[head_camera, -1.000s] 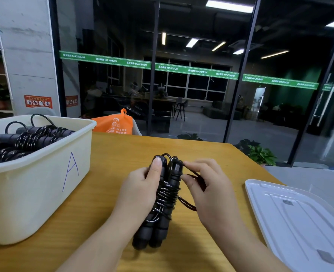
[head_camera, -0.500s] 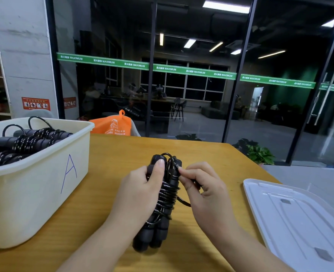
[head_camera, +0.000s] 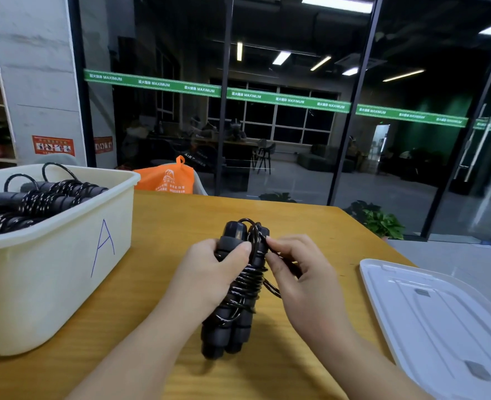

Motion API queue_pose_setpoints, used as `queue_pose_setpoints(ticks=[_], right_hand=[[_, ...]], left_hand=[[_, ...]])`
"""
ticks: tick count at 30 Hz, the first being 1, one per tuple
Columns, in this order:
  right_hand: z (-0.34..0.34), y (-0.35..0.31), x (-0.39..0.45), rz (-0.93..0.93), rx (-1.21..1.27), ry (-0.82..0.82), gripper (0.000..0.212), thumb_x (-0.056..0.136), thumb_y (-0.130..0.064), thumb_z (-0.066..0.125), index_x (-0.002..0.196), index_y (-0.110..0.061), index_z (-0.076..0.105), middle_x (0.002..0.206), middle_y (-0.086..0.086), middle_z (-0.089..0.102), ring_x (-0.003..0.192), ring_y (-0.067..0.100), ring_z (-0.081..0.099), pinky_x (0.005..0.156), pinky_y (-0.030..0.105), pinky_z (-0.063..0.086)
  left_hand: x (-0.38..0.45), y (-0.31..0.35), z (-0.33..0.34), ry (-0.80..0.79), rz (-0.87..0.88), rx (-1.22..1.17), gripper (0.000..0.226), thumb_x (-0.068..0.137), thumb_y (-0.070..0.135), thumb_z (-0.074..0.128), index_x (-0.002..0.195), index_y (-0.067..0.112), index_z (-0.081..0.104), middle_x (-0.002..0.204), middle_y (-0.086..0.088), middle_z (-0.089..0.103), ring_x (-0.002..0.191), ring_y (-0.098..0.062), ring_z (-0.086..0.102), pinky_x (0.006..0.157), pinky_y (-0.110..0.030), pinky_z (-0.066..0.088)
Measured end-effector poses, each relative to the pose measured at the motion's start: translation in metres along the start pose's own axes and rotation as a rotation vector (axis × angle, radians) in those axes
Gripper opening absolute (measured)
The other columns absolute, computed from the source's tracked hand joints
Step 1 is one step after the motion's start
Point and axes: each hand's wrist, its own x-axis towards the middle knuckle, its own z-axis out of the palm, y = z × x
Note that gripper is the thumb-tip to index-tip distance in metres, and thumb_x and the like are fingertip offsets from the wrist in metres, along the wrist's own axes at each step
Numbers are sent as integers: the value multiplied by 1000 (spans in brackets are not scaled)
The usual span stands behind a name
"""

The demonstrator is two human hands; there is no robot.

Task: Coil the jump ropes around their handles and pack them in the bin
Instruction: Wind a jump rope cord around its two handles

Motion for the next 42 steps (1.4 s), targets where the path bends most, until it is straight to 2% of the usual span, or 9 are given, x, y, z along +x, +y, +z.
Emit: queue_pose_setpoints(ticks=[5,15,17,21,25,31,35,38,42], right_hand=[[6,3,-1,-139,-146,54,22,89,-11,56,106,-11,70,96,-13,58,88,-4,55,71,6,42],[-3,8,5,-161,-40,-13,21,90,-11,55,103,-13,71,91,-14,59,88,2,56,75,10,43],[0,8,5,-195,-235,18,25,89,-15,56,111,-19,67,91,-16,56,90,1,52,79,8,40],[-1,5,6,-225,-402,-74,41,87,-14,55,120,-37,50,88,-13,50,83,6,48,69,9,40],[-3,-4,7,-194,-546,-198,56,94,-8,54,142,-36,44,87,-10,44,77,9,41,59,14,35],[-3,-18,4,-117,-580,-287,55,101,-24,43,151,-37,23,97,-10,46,82,9,43,62,19,36],[0,-14,1,-139,-586,-279,56,87,-15,71,139,-22,51,84,-9,56,69,8,49,51,13,32],[3,-12,-1,-49,-483,-158,49,92,-26,64,136,-27,43,95,-18,51,85,0,50,71,14,44],[5,-12,-3,10,-456,-133,43,95,-33,57,136,-27,45,111,-17,51,107,0,48,87,8,33]], left_hand=[[2,-3,2,76,54,96,22,85,36,62,73,17,60,56,9,60,47,2,54,44,-10,38],[-1,0,1,67,18,112,26,85,40,60,81,15,64,71,1,69,60,-10,64,57,-23,51],[-1,1,3,116,21,163,24,84,41,61,79,18,63,72,-1,70,66,-18,67,62,-34,54],[-4,7,4,198,72,408,28,84,44,60,73,19,57,65,3,61,59,-11,56,46,-21,37],[-5,9,4,193,126,523,30,85,47,57,75,19,56,67,0,62,60,-12,57,43,-20,35],[-1,6,-1,177,143,675,33,84,50,56,79,18,57,66,2,60,59,-15,58,43,-24,35],[-1,6,-3,160,131,632,31,83,49,57,75,19,57,65,3,60,58,-13,57,42,-21,32],[0,7,-6,155,108,588,27,83,47,59,73,22,57,62,5,58,55,-8,53,40,-16,28],[1,5,-8,141,85,526,26,83,45,60,74,21,61,62,4,59,55,-8,53,39,-13,32]])
